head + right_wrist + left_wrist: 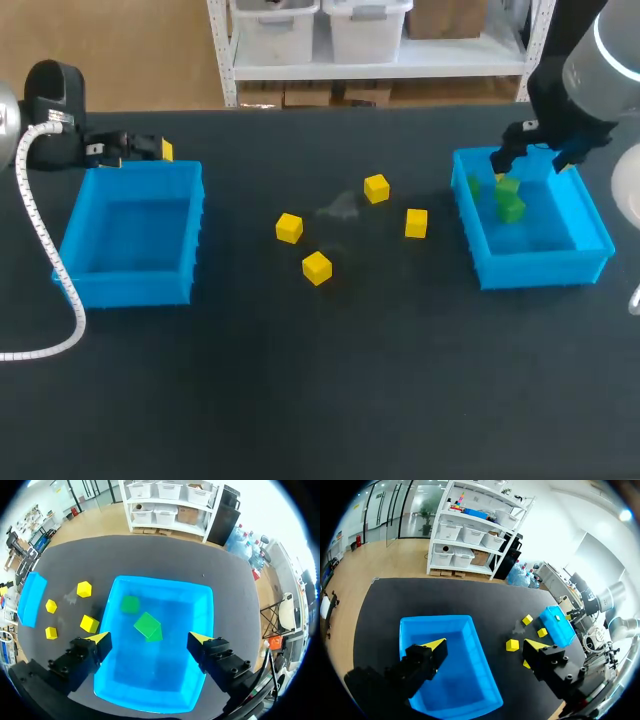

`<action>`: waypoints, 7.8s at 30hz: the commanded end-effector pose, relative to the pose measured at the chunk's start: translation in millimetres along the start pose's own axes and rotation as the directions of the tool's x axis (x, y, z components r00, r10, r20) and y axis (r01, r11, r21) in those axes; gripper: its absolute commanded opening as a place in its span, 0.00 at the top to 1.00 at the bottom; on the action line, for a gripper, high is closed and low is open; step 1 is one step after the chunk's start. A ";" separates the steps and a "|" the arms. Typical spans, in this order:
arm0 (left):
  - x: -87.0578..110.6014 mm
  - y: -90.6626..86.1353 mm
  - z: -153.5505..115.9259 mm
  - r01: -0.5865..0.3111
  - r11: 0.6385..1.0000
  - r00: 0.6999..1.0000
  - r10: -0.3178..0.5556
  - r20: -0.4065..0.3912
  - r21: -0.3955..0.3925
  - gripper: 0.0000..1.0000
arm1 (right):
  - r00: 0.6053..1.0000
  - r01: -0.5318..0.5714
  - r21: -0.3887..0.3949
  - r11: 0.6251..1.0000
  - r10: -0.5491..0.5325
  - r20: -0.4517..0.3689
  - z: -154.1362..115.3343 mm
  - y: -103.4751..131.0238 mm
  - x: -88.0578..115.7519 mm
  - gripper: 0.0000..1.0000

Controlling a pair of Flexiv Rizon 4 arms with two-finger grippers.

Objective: Put the green cubes in the right bin and the yellow cubes in the left bin.

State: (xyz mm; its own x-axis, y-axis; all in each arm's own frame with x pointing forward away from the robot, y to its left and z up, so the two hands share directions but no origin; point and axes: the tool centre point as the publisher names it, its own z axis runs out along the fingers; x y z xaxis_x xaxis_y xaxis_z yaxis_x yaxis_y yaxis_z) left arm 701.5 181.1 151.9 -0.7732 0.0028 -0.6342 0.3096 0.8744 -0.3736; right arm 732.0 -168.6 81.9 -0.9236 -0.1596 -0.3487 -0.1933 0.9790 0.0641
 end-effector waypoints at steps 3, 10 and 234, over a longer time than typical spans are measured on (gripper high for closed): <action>0.8 1.6 0.0 -0.001 1.000 1.000 0.001 0.004 0.007 0.00 | 1.000 -0.001 0.003 1.000 0.001 0.005 -1.0 0.1 1.9 0.00; 0.8 1.6 0.0 -0.001 1.000 1.000 0.001 0.004 0.007 0.00 | 1.000 -0.001 0.003 1.000 0.001 0.005 -1.0 0.1 1.9 0.00; -0.1 68.9 38.7 -0.292 0.911 0.931 0.202 -0.304 -0.290 1.00 | 1.000 -0.001 0.003 1.000 0.001 0.005 -1.0 0.1 1.9 0.00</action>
State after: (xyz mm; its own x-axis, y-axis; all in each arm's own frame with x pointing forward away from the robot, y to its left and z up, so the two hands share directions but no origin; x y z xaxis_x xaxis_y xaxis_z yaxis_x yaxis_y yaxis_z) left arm 749.9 220.5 102.7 -0.8419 0.3315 -0.4258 0.3474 0.9368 0.0424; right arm 732.0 -168.6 81.9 -0.9235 -0.1595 -0.3489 -0.1933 0.9791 0.0639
